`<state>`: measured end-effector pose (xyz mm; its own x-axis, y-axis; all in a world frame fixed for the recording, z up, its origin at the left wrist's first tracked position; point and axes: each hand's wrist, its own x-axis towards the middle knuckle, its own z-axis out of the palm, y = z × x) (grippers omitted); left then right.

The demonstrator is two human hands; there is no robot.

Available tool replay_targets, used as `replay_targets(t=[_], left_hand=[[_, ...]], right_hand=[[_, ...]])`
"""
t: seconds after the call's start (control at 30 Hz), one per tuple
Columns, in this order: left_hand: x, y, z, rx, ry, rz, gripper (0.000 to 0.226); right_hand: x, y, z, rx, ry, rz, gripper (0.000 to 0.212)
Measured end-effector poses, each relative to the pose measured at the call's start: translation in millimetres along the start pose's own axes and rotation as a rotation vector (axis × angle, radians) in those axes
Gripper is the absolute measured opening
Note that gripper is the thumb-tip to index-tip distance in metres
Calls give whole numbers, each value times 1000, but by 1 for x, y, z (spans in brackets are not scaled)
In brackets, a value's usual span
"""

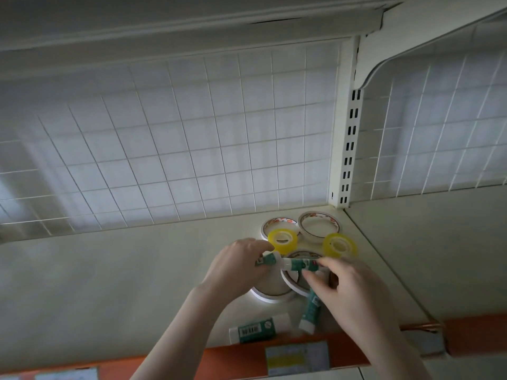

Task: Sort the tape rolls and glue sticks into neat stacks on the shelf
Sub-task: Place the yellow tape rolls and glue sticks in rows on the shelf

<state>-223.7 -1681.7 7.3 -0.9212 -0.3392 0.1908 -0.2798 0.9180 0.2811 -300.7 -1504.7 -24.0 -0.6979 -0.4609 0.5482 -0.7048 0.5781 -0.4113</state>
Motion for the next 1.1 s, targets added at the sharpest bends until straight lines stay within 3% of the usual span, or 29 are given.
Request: replay_targets(t=[0.23, 0.5, 0.77, 1.1], left_hand=[[-7, -13, -1, 4, -24, 6, 44], [-15, -26, -10, -91, 99, 11, 32], [-22, -38, 1, -201, 144, -43, 42], [-46, -48, 7, -103, 169, -100, 31]], right_hand=[[2, -7, -2, -17, -115, 30, 27], [5, -13, -8, 159, -207, 80, 10], [5, -20, -9, 268, -167, 72, 9], [2, -22, -9, 312, -137, 96, 10]])
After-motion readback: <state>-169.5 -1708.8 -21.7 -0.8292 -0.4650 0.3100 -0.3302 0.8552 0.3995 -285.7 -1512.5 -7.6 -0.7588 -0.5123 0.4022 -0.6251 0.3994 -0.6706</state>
